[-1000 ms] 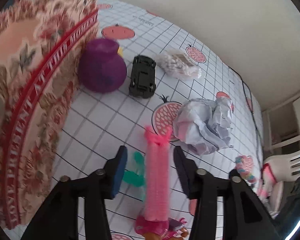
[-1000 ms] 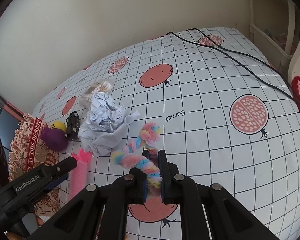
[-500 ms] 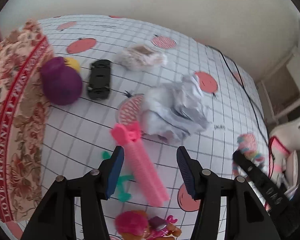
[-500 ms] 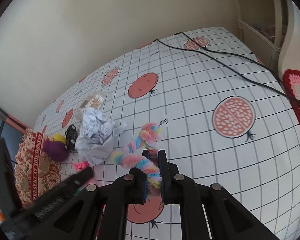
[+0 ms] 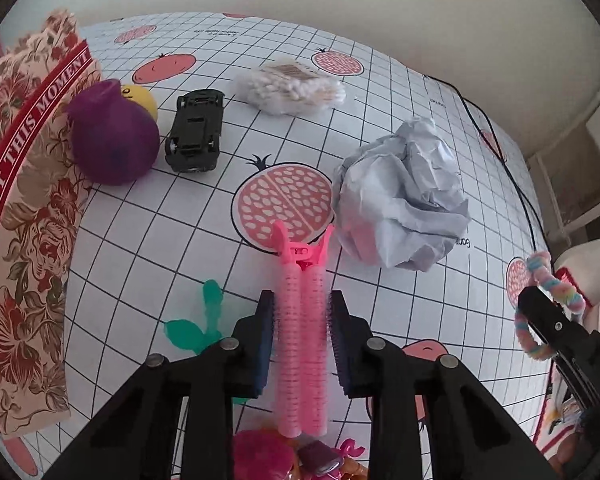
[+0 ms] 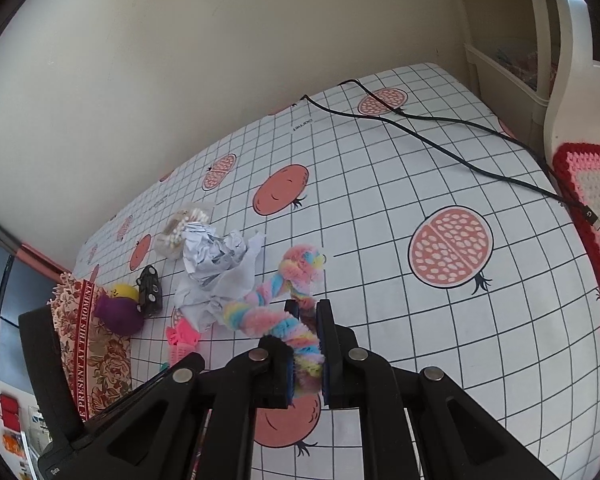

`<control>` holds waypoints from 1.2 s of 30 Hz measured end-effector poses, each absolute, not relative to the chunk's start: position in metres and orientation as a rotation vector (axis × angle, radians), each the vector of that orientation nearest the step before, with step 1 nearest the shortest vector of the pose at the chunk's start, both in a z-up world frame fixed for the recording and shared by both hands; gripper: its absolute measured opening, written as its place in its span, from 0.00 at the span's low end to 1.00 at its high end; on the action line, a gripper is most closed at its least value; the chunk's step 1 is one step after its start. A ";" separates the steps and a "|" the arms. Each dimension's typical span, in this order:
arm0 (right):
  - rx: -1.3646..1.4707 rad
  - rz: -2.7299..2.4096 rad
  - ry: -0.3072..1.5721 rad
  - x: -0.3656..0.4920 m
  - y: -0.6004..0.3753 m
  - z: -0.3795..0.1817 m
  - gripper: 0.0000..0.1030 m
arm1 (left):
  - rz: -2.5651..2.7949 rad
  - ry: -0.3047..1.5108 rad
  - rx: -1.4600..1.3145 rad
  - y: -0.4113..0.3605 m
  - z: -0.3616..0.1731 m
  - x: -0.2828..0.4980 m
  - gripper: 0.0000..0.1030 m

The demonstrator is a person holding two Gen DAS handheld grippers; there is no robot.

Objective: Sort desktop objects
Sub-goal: 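Lift the pink roller and pipe-cleaner and carry both over the gift box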

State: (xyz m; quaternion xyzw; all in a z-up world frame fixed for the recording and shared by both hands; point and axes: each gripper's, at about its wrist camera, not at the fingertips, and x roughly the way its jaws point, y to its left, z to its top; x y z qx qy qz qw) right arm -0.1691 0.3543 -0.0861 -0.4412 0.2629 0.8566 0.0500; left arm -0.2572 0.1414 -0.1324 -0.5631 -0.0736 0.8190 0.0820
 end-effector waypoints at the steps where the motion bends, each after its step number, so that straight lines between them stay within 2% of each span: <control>1: -1.342 2.612 0.798 -0.169 0.354 -0.085 0.10 | 2.449 -0.224 -1.681 0.143 -0.130 -0.252 0.27; 9: -1.297 2.658 0.770 -0.164 0.344 -0.062 0.10 | 2.460 -0.281 -1.582 0.138 -0.100 -0.244 0.27; 19: -1.112 2.796 0.781 -0.145 0.328 0.002 0.10 | 2.520 -0.361 -1.313 0.127 -0.019 -0.226 0.27; 26: -1.011 2.868 0.716 -0.126 0.315 0.041 0.10 | 2.556 -0.360 -1.154 0.122 0.026 -0.213 0.27; 36: -0.898 2.927 0.625 -0.093 0.298 0.089 0.10 | 2.582 -0.438 -1.040 0.089 0.063 -0.193 0.27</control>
